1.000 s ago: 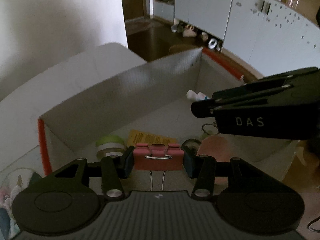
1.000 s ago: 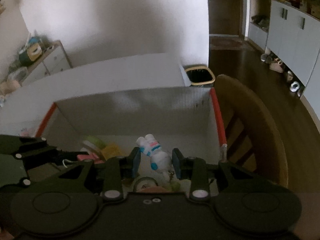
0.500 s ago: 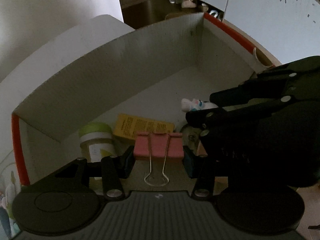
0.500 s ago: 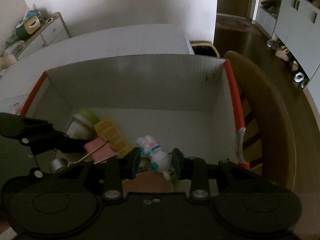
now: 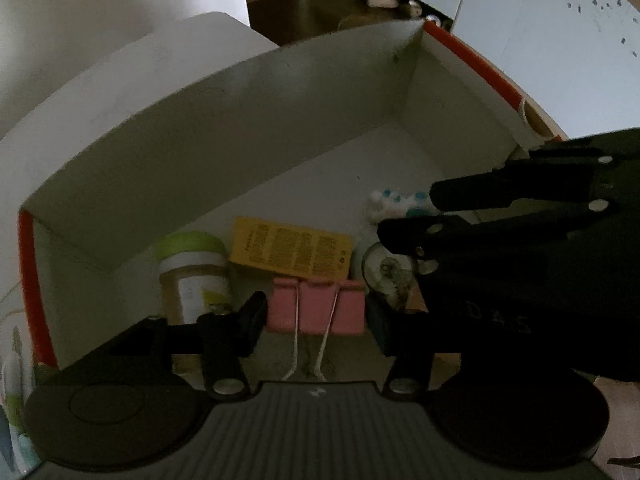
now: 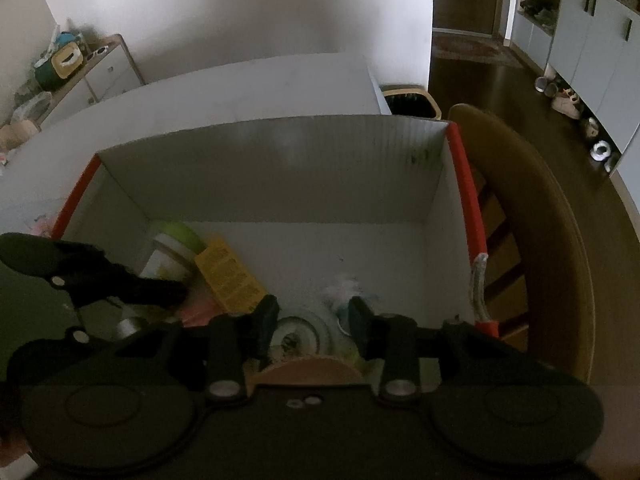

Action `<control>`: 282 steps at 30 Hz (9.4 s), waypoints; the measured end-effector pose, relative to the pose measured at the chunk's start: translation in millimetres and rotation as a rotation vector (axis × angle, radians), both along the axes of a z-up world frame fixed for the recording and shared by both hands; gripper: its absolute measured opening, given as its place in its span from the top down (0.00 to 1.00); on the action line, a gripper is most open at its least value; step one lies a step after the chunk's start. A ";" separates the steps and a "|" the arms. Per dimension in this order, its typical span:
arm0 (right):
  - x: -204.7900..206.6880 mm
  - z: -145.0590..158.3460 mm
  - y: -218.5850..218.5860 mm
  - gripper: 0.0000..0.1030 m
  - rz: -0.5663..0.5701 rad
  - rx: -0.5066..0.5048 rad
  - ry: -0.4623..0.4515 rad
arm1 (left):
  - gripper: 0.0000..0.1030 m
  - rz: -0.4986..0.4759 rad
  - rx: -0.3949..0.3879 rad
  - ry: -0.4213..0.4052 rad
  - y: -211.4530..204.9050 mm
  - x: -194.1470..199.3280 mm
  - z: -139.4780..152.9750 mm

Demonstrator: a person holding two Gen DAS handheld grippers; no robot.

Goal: Organize rigid objects
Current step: 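Open the left tool to release the binder clip while the right tool releases the bunny keychain, then withdraw both tools from the red box back over the mat, then grasp the pink-haired doll with the left tool while the right tool grasps the orange dragon keychain, then carry the doll with the left tool while the right tool carries the dragon keychain into the red box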

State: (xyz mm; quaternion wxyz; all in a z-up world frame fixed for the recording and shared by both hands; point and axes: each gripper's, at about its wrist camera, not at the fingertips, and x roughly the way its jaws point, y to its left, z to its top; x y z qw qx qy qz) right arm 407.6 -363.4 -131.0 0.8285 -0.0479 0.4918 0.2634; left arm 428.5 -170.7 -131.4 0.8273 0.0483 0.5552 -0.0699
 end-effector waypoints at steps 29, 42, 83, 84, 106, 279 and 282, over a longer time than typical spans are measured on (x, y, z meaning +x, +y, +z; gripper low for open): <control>-59.1 81.0 -11.5 0.32 0.031 0.147 -0.138 | 0.38 0.071 -0.086 -0.281 37.5 -77.2 69.3; -108.1 115.0 -0.7 0.16 0.063 0.240 -0.191 | 0.32 0.089 -0.088 -0.397 74.8 -141.6 110.6; -232.2 46.3 233.4 0.00 0.217 0.225 -0.156 | 0.21 0.257 -0.111 -0.358 352.6 -165.9 44.5; -232.0 41.5 237.8 0.00 0.218 0.216 -0.147 | 0.21 0.250 -0.114 -0.349 356.8 -162.0 39.5; -222.1 -31.6 320.4 0.15 0.288 0.061 -0.082 | 0.21 0.088 -0.032 -0.334 388.9 -128.0 -27.2; -83.6 16.1 -7.0 0.63 0.038 -0.049 -0.328 | 0.63 -0.088 -0.038 -0.270 30.7 -5.1 40.7; -82.7 11.1 -2.5 0.63 0.056 -0.052 -0.309 | 0.63 -0.097 -0.029 -0.250 22.1 5.2 29.4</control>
